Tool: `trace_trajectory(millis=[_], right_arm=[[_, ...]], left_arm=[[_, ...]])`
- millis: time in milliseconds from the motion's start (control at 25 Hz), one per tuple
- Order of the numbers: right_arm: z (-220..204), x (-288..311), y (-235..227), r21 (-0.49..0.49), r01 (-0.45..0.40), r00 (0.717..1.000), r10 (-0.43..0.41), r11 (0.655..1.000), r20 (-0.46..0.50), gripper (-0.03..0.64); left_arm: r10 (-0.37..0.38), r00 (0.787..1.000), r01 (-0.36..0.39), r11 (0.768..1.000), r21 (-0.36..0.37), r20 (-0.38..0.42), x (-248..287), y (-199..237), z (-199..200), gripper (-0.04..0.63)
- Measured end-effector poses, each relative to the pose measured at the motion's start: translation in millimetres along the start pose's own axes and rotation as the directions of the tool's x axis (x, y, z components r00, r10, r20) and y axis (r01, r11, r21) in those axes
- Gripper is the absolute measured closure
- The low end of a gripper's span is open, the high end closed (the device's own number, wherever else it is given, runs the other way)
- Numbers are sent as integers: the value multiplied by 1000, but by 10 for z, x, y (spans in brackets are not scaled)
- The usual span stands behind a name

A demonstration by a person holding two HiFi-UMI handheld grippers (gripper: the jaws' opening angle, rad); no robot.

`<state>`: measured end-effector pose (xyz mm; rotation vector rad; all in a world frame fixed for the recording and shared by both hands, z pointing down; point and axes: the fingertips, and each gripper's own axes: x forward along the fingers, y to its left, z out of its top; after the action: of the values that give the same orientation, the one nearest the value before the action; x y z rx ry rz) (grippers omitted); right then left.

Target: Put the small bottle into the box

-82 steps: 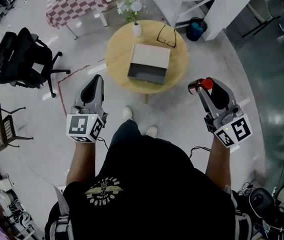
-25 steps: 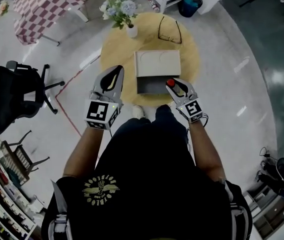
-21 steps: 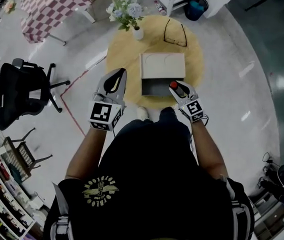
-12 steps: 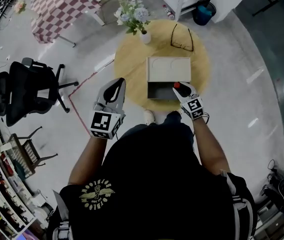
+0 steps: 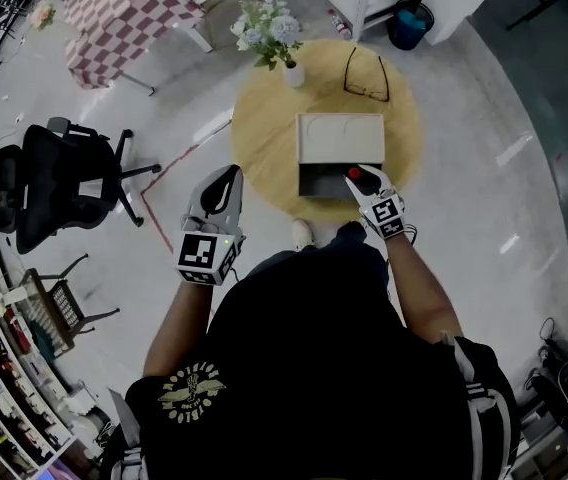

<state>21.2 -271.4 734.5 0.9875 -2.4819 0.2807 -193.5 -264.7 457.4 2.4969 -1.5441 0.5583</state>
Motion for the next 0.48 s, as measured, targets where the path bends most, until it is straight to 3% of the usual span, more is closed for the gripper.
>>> trace_trajectory(millis=[280, 440, 480], right_arm=[[218, -262, 36, -18, -3, 1000, 3, 1000, -11, 430], [905, -790, -58, 7, 52, 995, -52, 999, 88, 437], [1130, -971, -102, 12, 77, 990, -78, 997, 117, 470]], left_arm=[[-20, 998, 22, 999, -36, 63, -34, 27, 62, 595], [-42, 994, 48, 997, -54, 104, -16, 13, 223, 595], [-44, 992, 52, 997, -63, 121, -6, 3, 296, 595]])
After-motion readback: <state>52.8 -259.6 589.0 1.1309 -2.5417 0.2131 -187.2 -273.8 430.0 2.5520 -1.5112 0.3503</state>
